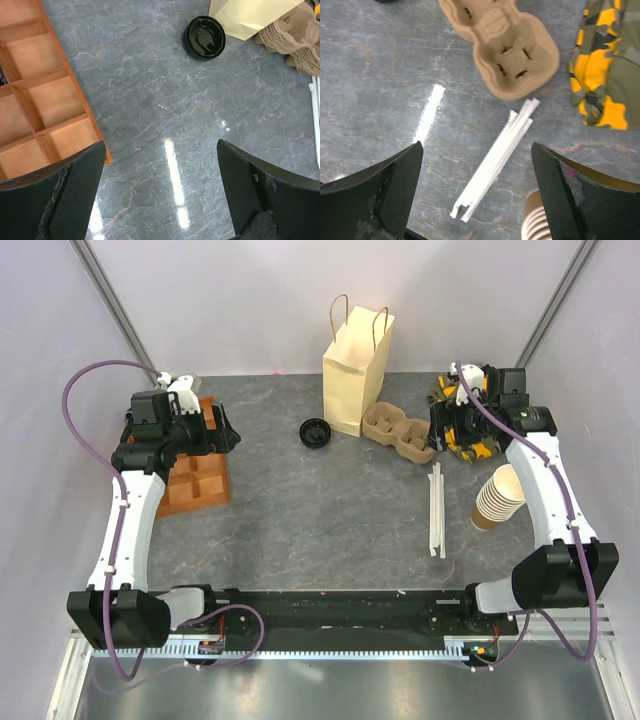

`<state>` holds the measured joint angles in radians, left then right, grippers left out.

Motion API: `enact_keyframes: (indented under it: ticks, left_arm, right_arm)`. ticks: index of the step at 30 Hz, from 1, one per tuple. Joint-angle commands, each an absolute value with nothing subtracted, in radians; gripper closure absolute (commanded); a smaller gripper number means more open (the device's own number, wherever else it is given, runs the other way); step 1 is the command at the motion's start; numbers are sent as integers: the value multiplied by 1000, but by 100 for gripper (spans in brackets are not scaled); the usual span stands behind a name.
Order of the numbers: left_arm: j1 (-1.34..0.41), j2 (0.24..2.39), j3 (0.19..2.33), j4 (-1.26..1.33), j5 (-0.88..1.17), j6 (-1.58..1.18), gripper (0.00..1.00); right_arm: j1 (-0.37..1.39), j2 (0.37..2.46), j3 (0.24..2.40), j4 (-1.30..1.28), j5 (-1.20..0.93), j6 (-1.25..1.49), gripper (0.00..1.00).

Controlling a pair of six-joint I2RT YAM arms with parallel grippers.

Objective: Pack the takeout coffee

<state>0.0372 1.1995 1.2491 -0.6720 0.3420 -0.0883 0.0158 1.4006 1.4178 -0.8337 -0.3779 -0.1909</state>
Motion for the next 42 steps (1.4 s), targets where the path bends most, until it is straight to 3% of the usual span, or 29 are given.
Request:
enact_keyframes:
  ticks: [1,6,15,24,35,42]
  left_arm:
    - [34,1177,1253,-675,359,-61,0]
    - [35,1209,1311,-712,291,-64,0]
    - [35,1216,1338,-723,287,-83,0]
    - [37,1189,1302,-686,432,-106,0]
    - [35,1149,1230,-629,500,-150,0]
    - [35,1155,1226,-614,514,-167,0]
  right_arm:
    - [17,1413,1563,-877,-278,-245,2]
    - [5,1456,1728,-1060,-278,-434,2]
    - [-308,1589,2026,-1391,-420,-595,2]
    - [-557,1462,1849,-1460,-353,-816,2]
    - [-543,1298,1635,-1460,-457,-735,4]
    - [-303,1246,1625,-1462,-421,-598,21]
